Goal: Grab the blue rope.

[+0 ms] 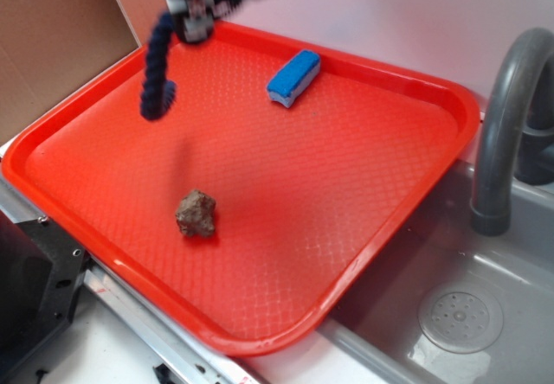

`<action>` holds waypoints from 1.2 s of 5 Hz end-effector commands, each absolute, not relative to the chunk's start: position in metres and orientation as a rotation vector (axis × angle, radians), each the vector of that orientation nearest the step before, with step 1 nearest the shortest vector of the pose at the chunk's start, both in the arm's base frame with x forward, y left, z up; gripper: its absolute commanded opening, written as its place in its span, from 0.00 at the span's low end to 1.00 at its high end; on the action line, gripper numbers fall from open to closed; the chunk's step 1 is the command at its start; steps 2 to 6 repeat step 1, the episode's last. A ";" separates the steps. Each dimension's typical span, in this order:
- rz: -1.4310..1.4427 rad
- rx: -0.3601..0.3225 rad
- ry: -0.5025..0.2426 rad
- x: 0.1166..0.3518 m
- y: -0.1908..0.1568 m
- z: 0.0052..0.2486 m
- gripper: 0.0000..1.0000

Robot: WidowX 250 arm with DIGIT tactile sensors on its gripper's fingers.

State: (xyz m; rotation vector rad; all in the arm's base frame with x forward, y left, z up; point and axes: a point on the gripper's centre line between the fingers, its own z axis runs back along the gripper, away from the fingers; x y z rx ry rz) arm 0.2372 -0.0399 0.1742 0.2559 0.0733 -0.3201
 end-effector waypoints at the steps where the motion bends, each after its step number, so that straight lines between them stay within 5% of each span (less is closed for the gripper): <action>1: -0.040 0.189 -0.112 0.221 -0.056 0.216 0.00; 6: -0.040 0.189 -0.112 0.221 -0.056 0.216 0.00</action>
